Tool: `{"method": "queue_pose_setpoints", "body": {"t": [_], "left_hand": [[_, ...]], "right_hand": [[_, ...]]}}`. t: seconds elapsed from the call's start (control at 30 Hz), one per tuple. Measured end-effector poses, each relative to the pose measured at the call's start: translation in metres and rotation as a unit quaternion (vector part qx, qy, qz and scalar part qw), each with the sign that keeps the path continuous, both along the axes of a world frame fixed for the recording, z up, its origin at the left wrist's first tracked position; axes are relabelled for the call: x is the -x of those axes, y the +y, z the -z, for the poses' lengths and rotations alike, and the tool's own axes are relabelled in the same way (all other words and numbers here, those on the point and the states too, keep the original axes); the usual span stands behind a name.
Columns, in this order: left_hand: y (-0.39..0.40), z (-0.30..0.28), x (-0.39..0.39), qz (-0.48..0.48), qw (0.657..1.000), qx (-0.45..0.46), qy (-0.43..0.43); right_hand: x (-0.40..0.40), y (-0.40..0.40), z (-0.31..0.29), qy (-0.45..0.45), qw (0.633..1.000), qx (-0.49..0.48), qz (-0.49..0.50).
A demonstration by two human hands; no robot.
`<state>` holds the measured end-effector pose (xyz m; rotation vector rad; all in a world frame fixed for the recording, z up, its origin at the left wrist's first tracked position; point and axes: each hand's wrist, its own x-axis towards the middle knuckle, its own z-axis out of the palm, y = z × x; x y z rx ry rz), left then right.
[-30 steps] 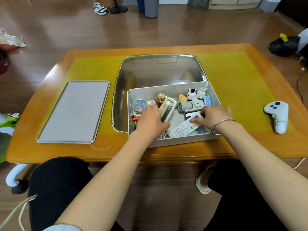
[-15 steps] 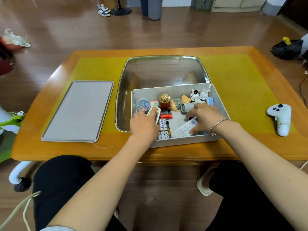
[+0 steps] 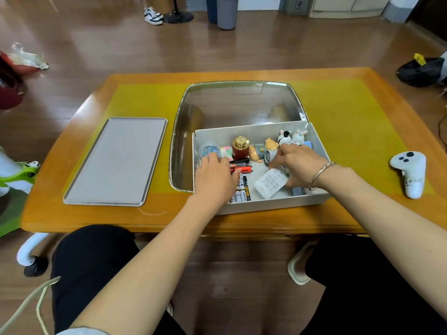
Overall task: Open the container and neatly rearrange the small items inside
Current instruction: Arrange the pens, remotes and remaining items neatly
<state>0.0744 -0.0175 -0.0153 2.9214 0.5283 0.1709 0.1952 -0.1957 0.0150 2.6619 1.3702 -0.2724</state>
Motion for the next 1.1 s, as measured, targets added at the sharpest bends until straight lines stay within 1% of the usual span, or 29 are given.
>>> {"method": "queue_pose_setpoints", "body": {"t": [0.07, 0.13, 0.17, 0.23, 0.3, 0.37, 0.4, 0.43, 0.5, 0.57, 0.63, 0.73, 0.83, 0.93, 1.1], "left_hand": [[-0.001, -0.006, -0.005, 0.054, 0.99, 0.127, -0.028], [-0.007, -0.014, -0.011, 0.097, 0.955, 0.279, -0.013], [-0.011, -0.017, -0.012, 0.112, 0.941, 0.318, -0.007], [-0.018, -0.019, -0.013, 0.13, 0.935, 0.33, -0.009], [-0.02, -0.019, -0.014, 0.118, 0.932, 0.341, -0.019], [-0.019, -0.016, -0.014, 0.092, 0.929, 0.358, -0.021], [-0.018, -0.015, -0.013, 0.076, 0.929, 0.362, -0.017], [-0.016, -0.013, -0.012, 0.06, 0.93, 0.363, -0.013], [-0.013, -0.009, -0.008, 0.029, 0.928, 0.371, -0.016], [-0.01, -0.005, -0.003, -0.002, 0.923, 0.383, -0.04], [-0.008, 0.0, 0.001, -0.03, 0.916, 0.393, -0.073], [-0.006, 0.005, 0.005, -0.048, 0.913, 0.393, -0.097], [-0.006, 0.009, 0.008, -0.057, 0.911, 0.396, -0.1], [-0.006, 0.011, 0.009, -0.067, 0.912, 0.392, -0.099], [-0.007, 0.013, 0.007, -0.061, 0.918, 0.378, -0.101]], "right_hand": [[0.003, -0.001, -0.008, -0.006, 1.0, -0.026, 0.001], [0.01, 0.003, -0.013, -0.03, 0.998, -0.047, -0.018], [0.014, 0.007, -0.015, -0.048, 0.997, -0.056, -0.033], [0.021, 0.013, -0.017, -0.074, 0.993, -0.077, -0.057], [0.023, 0.016, -0.017, -0.076, 0.99, -0.1, -0.065], [0.022, 0.013, -0.016, -0.054, 0.989, -0.13, -0.046], [0.02, 0.01, -0.014, -0.04, 0.989, -0.143, -0.021], [0.016, 0.005, -0.012, -0.03, 0.988, -0.15, 0.018], [0.006, -0.011, -0.006, -0.028, 0.98, -0.143, 0.135], [-0.001, -0.027, 0.002, -0.015, 0.957, -0.136, 0.255], [-0.004, -0.036, 0.01, -0.003, 0.931, -0.171, 0.323], [-0.006, -0.042, 0.014, -0.043, 0.908, -0.22, 0.353], [-0.008, -0.049, 0.017, -0.054, 0.894, -0.2, 0.398], [-0.007, -0.055, 0.021, -0.039, 0.895, -0.161, 0.413], [-0.003, -0.058, 0.022, -0.042, 0.901, -0.168, 0.398]]}}
